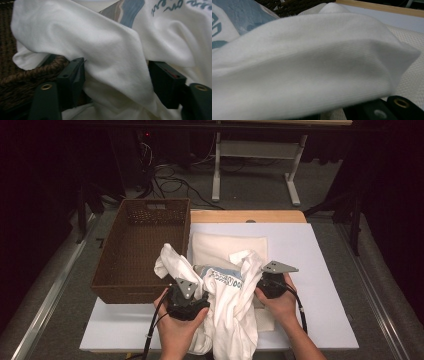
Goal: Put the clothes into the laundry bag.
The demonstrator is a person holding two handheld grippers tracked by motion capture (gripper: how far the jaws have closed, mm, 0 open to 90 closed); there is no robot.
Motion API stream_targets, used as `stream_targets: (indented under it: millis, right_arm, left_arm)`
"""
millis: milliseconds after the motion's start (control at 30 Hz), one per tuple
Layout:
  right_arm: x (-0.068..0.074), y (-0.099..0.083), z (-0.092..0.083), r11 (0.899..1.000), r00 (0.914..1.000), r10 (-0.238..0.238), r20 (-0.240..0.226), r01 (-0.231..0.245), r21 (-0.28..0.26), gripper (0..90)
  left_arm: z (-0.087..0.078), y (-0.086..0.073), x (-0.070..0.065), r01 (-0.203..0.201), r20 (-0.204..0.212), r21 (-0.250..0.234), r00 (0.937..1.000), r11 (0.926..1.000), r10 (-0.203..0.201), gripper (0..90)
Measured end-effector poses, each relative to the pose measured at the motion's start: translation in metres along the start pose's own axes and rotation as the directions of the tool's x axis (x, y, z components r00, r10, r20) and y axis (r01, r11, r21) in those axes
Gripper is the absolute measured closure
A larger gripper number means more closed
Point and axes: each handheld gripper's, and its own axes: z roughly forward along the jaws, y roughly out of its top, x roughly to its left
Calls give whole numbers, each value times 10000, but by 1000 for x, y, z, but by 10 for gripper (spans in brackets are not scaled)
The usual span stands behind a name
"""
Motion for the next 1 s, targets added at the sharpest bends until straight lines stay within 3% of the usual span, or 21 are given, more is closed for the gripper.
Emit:
stream_targets:
  millis: [33, 67, 133, 200, 267, 333, 367, 400, 467, 500, 533, 567, 600, 667, 700, 733, 767, 800, 833, 933, 1000]
  right_arm:
    - [0, 0, 0, 10000, 10000, 39, 10, -39, 12, 877]
    - [0, 0, 0, 10000, 10000, 27, 8, -27, 4, 877]
    - [1, 0, 1, 10000, 10000, 30, 13, -30, 30, 877]
    - [1, 0, 0, 10000, 10000, 29, 16, -29, 45, 877]
    - [1, 0, 1, 10000, 10000, 27, 26, -27, 2, 877]
    - [1, 0, 1, 10000, 10000, -17, 46, 17, 24, 877]
    - [1, 0, 1, 10000, 10000, 27, 66, -27, 27, 877]
    - [1, 0, 1, 10000, 10000, 11, 69, -11, 26, 878]
    - [0, 0, 2, 10000, 9999, 12, 107, -12, 17, 877]
    - [0, 0, 2, 10000, 9999, 38, 132, -38, 15, 878]
    - [0, 0, 2, 10000, 9999, 28, 155, -29, 40, 878]
    - [0, 0, 2, 10000, 9999, 81, 148, -81, 33, 878]
    - [0, 0, 2, 10000, 9999, 79, 134, -79, -2, 877]
    - [1, 0, 3, 10000, 9999, -53, 161, 52, 77, 877]
    - [2, 0, 3, 10000, 9998, -72, 171, 71, 60, 878]
    - [3, 0, 2, 10000, 9999, 12, 170, -13, 29, 878]
    - [2, 0, 1, 10000, 9999, 8, 172, -9, 23, 878]
    - [2, 0, 1, 10000, 9999, 15, 153, -15, -14, 878]
    - [2, 0, 1, 10000, 9999, 34, 109, -34, 7, 878]
    - [2, 0, 2, 10000, 10000, -3, 94, 3, 25, 878]
    - [2, 0, 2, 10000, 10000, -23, 92, 23, 24, 877]
  left_arm:
    - [0, -1, 0, 23, 122, -68, 9999, 10000, -22, 396]
    - [1, -1, 1, 119, 498, -27, 9987, 9999, -118, 492]
    - [3, -3, 0, 32, 485, -72, 9988, 10000, -28, 600]
    - [5, -3, 0, 48, 859, -16, 9963, 10000, -46, 738]
    - [7, -3, -2, -47, 1429, -177, 9897, 9998, 72, 852]
    - [4, -3, -10, -465, 1976, -392, 9788, 9981, 534, 866]
    - [2, -5, -15, -606, 2514, -426, 9654, 9972, 694, 866]
    - [-1, -7, -21, -786, 3249, -576, 9411, 9952, 932, 867]
    - [-3, -13, -30, -1284, 3846, -561, 9124, 9901, 1401, 867]
    - [-2, -17, -35, -1711, 4059, -440, 8972, 9843, 1741, 866]
    - [1, -22, -39, -2147, 4153, -195, 8867, 9765, 2032, 865]
    - [8, -29, -40, -2369, 4121, 168, 8868, 9714, 2092, 864]
    - [14, -34, -38, -2279, 4112, 359, 8908, 9730, 1934, 860]
    - [16, -38, -32, -1707, 4253, 365, 8943, 9847, 1392, 845]
    - [12, -36, -30, -1692, 4345, 233, 8893, 9853, 1425, 814]
    - [1, -31, -26, -1674, 4342, -225, 8864, 9856, 1605, 721]
    - [-5, -28, -23, -1533, 4283, -569, 8888, 9865, 1628, 533]
    - [-15, -21, -17, -1366, 4031, -1004, 9000, 9855, 1659, 422]
    - [-21, -15, -11, -1165, 3770, -1101, 9140, 9871, 1500, 303]
    - [-27, -2, 6, -471, 3164, -1155, 9451, 9922, 817, 199]
    - [-21, 4, 12, -117, 2647, -729, 9638, 9973, 306, 200]
